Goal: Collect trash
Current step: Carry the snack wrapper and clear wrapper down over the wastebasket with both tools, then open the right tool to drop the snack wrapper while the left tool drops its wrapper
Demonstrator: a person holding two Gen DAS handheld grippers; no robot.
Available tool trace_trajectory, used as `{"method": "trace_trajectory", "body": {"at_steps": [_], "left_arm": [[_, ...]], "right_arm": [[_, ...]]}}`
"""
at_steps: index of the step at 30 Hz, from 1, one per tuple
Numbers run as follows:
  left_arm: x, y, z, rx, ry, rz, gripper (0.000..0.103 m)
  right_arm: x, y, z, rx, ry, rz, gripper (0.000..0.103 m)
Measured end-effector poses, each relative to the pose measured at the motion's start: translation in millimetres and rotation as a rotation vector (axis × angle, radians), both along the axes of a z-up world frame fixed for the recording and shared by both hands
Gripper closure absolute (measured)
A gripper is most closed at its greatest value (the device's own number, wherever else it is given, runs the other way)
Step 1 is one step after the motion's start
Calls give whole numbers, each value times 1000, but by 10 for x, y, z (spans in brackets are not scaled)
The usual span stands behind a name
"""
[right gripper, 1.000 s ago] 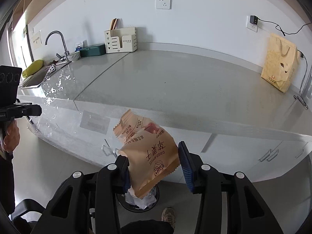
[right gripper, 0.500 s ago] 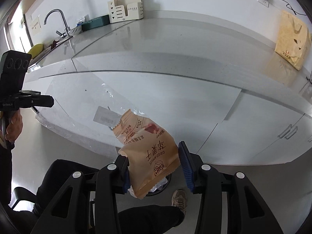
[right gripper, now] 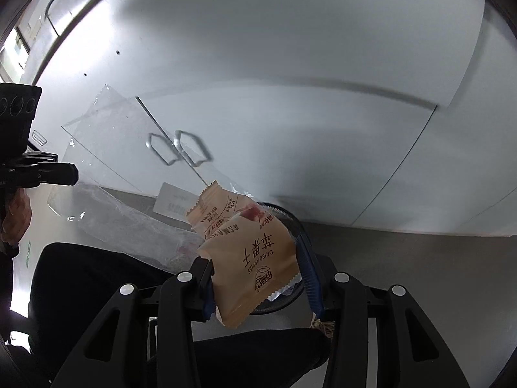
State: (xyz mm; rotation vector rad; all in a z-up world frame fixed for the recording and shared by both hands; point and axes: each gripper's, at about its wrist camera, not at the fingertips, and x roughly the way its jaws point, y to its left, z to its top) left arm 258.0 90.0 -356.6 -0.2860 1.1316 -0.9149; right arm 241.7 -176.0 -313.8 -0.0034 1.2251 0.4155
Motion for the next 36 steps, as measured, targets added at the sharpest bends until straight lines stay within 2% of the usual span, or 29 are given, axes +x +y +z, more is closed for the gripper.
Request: {"method": "trace_trajectory", "body": {"at_steps": [5, 9, 13, 17, 19, 20, 22, 23, 25, 26, 29, 31, 33, 36], "left_arm": [[117, -219, -715, 93, 73, 10, 102], [215, -376, -1141, 104, 115, -1, 102], [339, -455, -1512, 117, 164, 14, 102], [398, -633, -1774, 251, 193, -14, 102], [385, -687, -1842, 291, 205, -32, 101], [383, -687, -1857, 309, 206, -30, 98], [400, -652, -1870, 308, 219, -24, 74], [411, -631, -1866, 295, 230, -15, 60], [441, -582, -1864, 256, 249, -3, 56], [445, -572, -1846, 259, 247, -2, 51], [426, -597, -1788, 311, 210, 12, 17], [422, -599, -1768, 313, 200, 14, 15], [420, -591, -1713, 307, 200, 8, 7], [416, -610, -1706, 308, 208, 1, 7]], "right_arm": [[164, 5, -667, 13, 98, -2, 57], [301, 60, -1032, 11, 152, 20, 57], [237, 121, -1336, -9, 187, 47, 56], [176, 179, -1595, -40, 218, 73, 53], [147, 192, -1703, -37, 239, 79, 49], [133, 185, -1741, -36, 248, 85, 45], [130, 179, -1795, -18, 264, 89, 37], [136, 161, -1818, -11, 270, 84, 36], [170, 201, -1875, -10, 275, 89, 32], [168, 205, -1888, -25, 271, 93, 27], [127, 196, -1898, -33, 275, 101, 19], [104, 184, -1904, -56, 268, 109, 11], [68, 189, -1905, -63, 261, 119, 11], [54, 163, -1906, -10, 291, 118, 11]]}}
